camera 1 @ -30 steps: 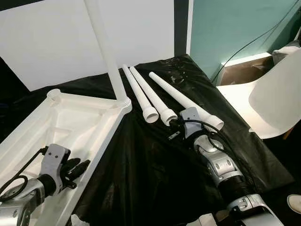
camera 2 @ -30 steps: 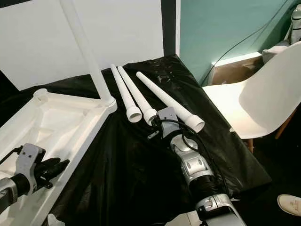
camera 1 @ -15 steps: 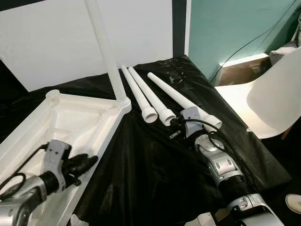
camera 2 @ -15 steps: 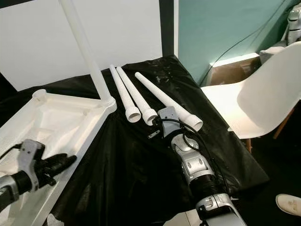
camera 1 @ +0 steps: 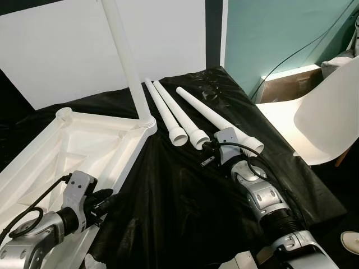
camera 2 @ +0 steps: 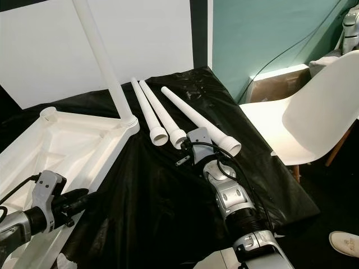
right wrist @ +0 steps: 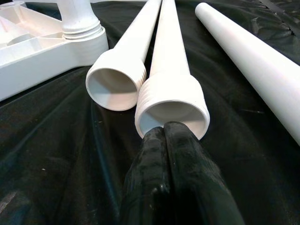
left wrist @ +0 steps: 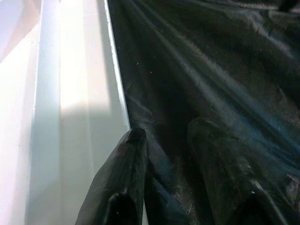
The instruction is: Building children table
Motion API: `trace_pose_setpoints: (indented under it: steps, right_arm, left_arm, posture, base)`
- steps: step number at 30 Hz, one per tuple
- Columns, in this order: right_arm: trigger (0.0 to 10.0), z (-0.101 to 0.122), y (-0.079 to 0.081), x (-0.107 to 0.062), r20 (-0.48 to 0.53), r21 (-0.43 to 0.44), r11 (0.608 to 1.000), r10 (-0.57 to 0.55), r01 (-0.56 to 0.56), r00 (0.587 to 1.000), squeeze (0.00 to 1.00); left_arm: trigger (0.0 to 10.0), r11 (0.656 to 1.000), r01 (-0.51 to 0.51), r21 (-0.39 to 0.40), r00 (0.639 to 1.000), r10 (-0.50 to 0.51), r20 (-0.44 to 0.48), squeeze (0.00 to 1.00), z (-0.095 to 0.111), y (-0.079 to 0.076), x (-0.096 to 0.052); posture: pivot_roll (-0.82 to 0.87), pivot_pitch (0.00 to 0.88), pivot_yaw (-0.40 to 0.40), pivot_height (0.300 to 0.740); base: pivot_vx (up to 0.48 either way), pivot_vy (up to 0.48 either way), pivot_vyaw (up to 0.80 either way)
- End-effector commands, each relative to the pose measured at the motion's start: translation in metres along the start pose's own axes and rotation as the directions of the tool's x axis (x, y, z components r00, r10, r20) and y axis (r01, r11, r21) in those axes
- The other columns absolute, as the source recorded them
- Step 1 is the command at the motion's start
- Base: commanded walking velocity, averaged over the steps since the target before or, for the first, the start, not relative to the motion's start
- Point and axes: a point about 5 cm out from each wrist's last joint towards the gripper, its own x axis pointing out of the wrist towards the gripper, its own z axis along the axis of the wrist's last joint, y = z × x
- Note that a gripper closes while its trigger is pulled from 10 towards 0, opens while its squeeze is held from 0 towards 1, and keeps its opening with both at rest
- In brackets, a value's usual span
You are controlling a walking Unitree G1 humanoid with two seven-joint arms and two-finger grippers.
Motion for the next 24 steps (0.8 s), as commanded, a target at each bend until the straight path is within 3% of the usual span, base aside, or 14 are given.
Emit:
trace_pose_setpoints:
  steps: [1, 7, 9, 10, 13, 16, 17, 18, 19, 22, 23, 24]
  right_arm:
    - [10.0, 0.001, 0.004, 0.003, -0.003, -0.002, 1.000, 0.013, -0.013, 1.000, 0.00]
    - [10.0, 0.001, 0.003, 0.003, -0.004, -0.004, 1.000, 0.009, -0.009, 1.000, 0.00]
    - [10.0, 0.002, 0.002, 0.003, -0.003, -0.006, 1.000, 0.007, -0.007, 1.000, 0.00]
    - [10.0, 0.002, 0.002, 0.003, -0.003, -0.006, 1.000, 0.007, -0.007, 1.000, 0.00]
    - [10.0, 0.002, 0.001, 0.004, 0.000, -0.007, 1.000, 0.003, -0.003, 1.000, 0.00]
    - [10.0, 0.002, 0.000, 0.003, -0.001, -0.007, 1.000, 0.000, 0.000, 1.000, 0.00]
    - [10.0, 0.001, 0.000, 0.003, -0.002, -0.008, 1.000, -0.001, 0.001, 1.000, 0.00]
    - [10.0, 0.001, 0.000, 0.003, -0.002, -0.008, 1.000, -0.001, 0.001, 1.000, 0.00]
    - [10.0, 0.001, 0.000, 0.002, -0.003, -0.008, 1.000, -0.001, 0.001, 1.000, 0.00]
    - [10.0, 0.000, 0.000, 0.002, -0.006, -0.009, 1.000, -0.002, 0.002, 1.000, 0.00]
    - [10.0, 0.000, 0.000, 0.003, -0.007, -0.009, 1.000, -0.001, 0.001, 1.000, 0.00]
    - [10.0, 0.000, 0.001, 0.003, -0.007, -0.008, 1.000, 0.000, 0.000, 1.000, 0.00]
  left_arm:
    - [10.0, 0.998, 0.066, -0.024, 0.994, -0.067, -0.089, 0.20, -0.015, -0.005, 0.002]
    - [10.0, 0.998, 0.065, -0.016, 0.988, -0.067, -0.141, 0.15, -0.022, -0.008, 0.013]
    - [10.0, 0.997, 0.072, -0.012, 0.987, -0.073, -0.146, 0.16, -0.020, -0.013, 0.030]
    - [10.0, 0.997, 0.072, -0.012, 0.987, -0.073, -0.146, 0.16, -0.020, -0.013, 0.030]
    - [10.0, 0.998, 0.056, -0.006, 0.996, -0.057, -0.075, 0.15, -0.007, -0.019, 0.051]
    - [10.0, 0.999, 0.025, -0.025, 1.000, -0.024, 0.004, 0.18, 0.005, -0.013, 0.052]
    - [10.0, 0.999, 0.031, -0.031, 0.999, -0.030, 0.037, 0.61, 0.011, -0.010, 0.048]
    - [10.0, 0.999, 0.031, -0.031, 0.999, -0.030, 0.037, 0.61, 0.011, -0.010, 0.048]
    - [10.0, 0.999, 0.043, -0.032, 0.997, -0.040, 0.065, 1.00, 0.016, -0.008, 0.043]
    - [10.0, 0.996, 0.090, -0.023, 0.987, -0.086, 0.134, 1.00, 0.028, -0.008, 0.032]
    - [10.0, 0.992, 0.124, 0.002, 0.969, -0.122, 0.213, 1.00, 0.043, -0.011, 0.020]
    - [10.0, 0.991, 0.133, 0.013, 0.962, -0.132, 0.237, 1.00, 0.048, -0.013, 0.017]
  posture:
    - [-0.06, 0.000, 0.106, 0.740]
    - [-0.06, 0.000, 0.106, 0.740]
    - [-0.06, 0.000, 0.107, 0.740]
    - [-0.06, 0.000, 0.107, 0.740]
    - [-0.07, 0.000, 0.110, 0.740]
    - [-0.08, 0.000, 0.109, 0.740]
    - [-0.07, 0.000, 0.110, 0.740]
    - [-0.07, 0.000, 0.110, 0.740]
    - [-0.07, 0.000, 0.110, 0.740]
    - [-0.07, 0.000, 0.111, 0.740]
    - [-0.07, 0.000, 0.109, 0.740]
    - [-0.07, 0.000, 0.108, 0.740]
  base:
    - [0.000, 0.000, 0.00]
    - [0.000, 0.000, 0.00]
    - [0.000, 0.000, 0.00]
    - [0.000, 0.000, 0.00]
    - [0.000, 0.000, 0.00]
    - [0.000, 0.000, 0.00]
    - [0.000, 0.000, 0.00]
    - [0.000, 0.000, 0.00]
    - [0.000, 0.000, 0.00]
    - [0.000, 0.000, 0.00]
    - [0.000, 0.000, 0.00]
    - [0.000, 0.000, 0.00]
